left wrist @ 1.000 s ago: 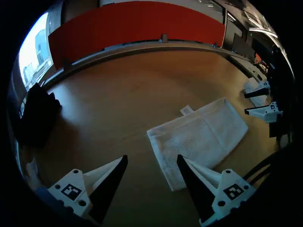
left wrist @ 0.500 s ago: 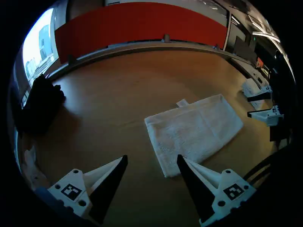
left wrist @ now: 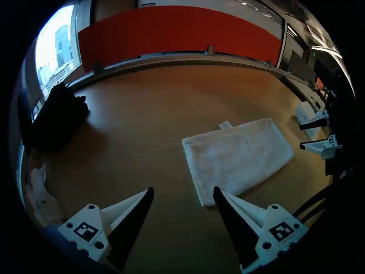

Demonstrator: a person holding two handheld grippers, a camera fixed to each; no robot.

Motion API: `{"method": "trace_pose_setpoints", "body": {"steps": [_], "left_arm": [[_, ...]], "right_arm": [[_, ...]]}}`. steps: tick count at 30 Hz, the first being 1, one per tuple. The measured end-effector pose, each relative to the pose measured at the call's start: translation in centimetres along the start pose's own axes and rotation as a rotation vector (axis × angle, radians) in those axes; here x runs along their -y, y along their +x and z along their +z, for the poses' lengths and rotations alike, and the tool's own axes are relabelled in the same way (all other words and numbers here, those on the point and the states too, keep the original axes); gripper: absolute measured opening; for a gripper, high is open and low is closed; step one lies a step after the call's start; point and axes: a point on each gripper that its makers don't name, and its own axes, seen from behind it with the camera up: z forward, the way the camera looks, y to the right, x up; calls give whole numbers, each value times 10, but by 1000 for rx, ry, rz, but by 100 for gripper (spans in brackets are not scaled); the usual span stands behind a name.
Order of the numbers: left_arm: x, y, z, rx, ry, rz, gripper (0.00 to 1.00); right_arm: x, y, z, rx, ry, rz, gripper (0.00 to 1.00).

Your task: Fold towel

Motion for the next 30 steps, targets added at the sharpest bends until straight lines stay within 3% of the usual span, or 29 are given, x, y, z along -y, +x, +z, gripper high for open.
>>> {"method": "trace_pose_setpoints", "body": {"steps": [10,30], "left_arm": [[4,-14,-20,-11,33,-64,97],[12,-32,-49,-21,79,-128,97]], "right_arm": [[7,5,4,0,48,-42,100],[17,-9,17,52,111,-94,99]]}}
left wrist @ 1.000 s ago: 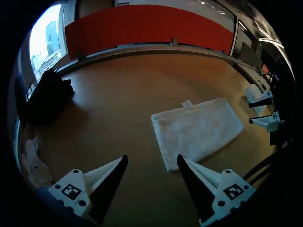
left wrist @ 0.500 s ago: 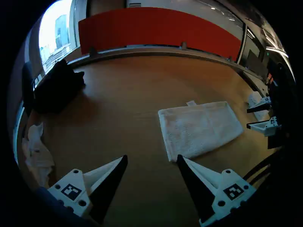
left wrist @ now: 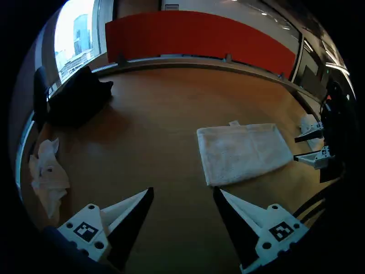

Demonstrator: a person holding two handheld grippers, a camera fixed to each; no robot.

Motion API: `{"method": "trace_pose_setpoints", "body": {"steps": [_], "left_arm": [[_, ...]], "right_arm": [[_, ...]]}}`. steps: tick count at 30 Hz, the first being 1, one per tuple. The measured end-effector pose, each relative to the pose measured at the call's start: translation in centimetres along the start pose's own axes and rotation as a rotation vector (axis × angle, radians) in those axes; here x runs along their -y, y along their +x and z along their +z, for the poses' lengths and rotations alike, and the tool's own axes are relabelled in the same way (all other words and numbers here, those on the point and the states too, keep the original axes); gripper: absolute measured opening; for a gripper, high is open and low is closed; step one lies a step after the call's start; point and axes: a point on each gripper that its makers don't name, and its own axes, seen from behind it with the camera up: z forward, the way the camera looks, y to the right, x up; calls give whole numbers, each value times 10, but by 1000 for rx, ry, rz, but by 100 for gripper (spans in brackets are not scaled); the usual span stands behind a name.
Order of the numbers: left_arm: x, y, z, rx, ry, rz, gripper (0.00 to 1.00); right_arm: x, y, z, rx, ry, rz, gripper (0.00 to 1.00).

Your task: Fold towel

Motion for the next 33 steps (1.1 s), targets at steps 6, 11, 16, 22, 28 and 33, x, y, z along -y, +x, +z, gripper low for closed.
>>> {"method": "trace_pose_setpoints", "body": {"steps": [6,11,16,22,28,33], "left_arm": [[3,-6,-5,2,9,-20,97],[4,-11,-8,6,11,-31,97],[6,-15,-10,8,15,-37,97],[9,-18,-12,10,19,-44,97],[11,-21,-13,13,21,-44,97],[12,-22,-14,14,22,-45,97]], "right_arm": [[-1,-8,7,24,5,1,92],[2,-16,11,43,18,-7,84],[5,-26,14,65,34,-23,73],[10,-30,17,75,61,-13,55],[13,-32,17,80,82,-7,41],[12,-34,17,82,78,-19,24]]}}
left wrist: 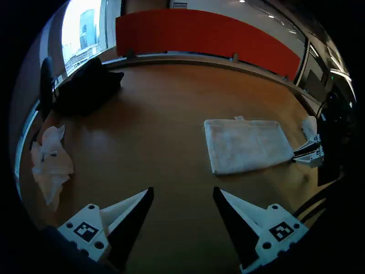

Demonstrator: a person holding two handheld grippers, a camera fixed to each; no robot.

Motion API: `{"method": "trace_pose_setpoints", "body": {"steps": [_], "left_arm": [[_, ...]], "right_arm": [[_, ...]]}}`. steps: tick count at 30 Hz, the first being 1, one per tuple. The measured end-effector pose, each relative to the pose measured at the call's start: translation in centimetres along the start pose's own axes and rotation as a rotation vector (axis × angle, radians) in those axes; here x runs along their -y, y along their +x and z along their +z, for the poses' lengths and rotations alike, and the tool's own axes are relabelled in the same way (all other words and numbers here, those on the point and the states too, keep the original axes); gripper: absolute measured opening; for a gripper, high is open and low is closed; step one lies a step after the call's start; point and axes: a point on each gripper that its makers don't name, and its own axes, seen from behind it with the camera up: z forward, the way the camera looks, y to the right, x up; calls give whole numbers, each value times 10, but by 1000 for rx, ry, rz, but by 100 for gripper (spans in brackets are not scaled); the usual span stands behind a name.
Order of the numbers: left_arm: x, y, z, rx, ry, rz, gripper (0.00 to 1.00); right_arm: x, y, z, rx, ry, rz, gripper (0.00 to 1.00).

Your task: Fold towel

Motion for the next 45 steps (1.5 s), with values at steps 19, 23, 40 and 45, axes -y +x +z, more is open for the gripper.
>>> {"method": "trace_pose_setpoints", "body": {"steps": [19,23,40,45], "left_arm": [[-1,-1,2,5,-7,-13,97],[-1,-1,2,4,-10,-22,97],[1,4,1,-1,-10,-14,97],[2,6,1,-2,-7,-12,97]], "right_arm": [[1,15,-8,-33,-13,-1,4],[2,23,-12,-47,-16,1,4],[-1,66,-36,-130,-42,-40,4],[-2,76,-41,-148,-43,-47,4]]}}
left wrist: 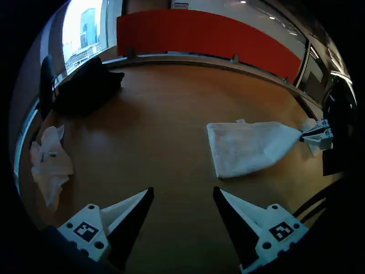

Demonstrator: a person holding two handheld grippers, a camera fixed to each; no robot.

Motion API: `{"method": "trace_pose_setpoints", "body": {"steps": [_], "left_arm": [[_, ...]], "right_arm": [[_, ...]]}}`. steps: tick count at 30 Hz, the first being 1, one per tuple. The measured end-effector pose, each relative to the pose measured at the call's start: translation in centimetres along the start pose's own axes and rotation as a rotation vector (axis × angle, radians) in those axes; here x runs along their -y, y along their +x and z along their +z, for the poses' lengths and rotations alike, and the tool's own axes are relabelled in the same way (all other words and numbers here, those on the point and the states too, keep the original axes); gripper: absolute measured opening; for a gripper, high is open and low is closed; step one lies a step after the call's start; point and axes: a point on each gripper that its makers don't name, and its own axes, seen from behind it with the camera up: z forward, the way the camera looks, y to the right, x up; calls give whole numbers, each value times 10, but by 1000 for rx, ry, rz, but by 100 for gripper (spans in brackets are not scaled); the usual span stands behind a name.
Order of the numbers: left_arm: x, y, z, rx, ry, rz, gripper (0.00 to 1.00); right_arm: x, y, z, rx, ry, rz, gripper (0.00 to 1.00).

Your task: Fold towel

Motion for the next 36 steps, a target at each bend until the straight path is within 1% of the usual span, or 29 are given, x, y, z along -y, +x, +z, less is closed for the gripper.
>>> {"method": "trace_pose_setpoints", "body": {"steps": [9,18,21,29,36], "left_arm": [[2,1,-3,-6,6,-5,97],[12,-7,-14,-13,25,-17,97],[15,-8,-19,-18,29,-29,97],[20,-8,-30,-39,33,-64,97],[27,-12,-37,-48,45,-79,97]], "right_arm": [[4,22,2,-16,16,-51,4],[15,56,9,-36,51,-127,4],[20,66,14,-37,66,-153,4],[44,91,30,-47,117,-218,4],[61,103,42,-41,150,-264,4]]}}
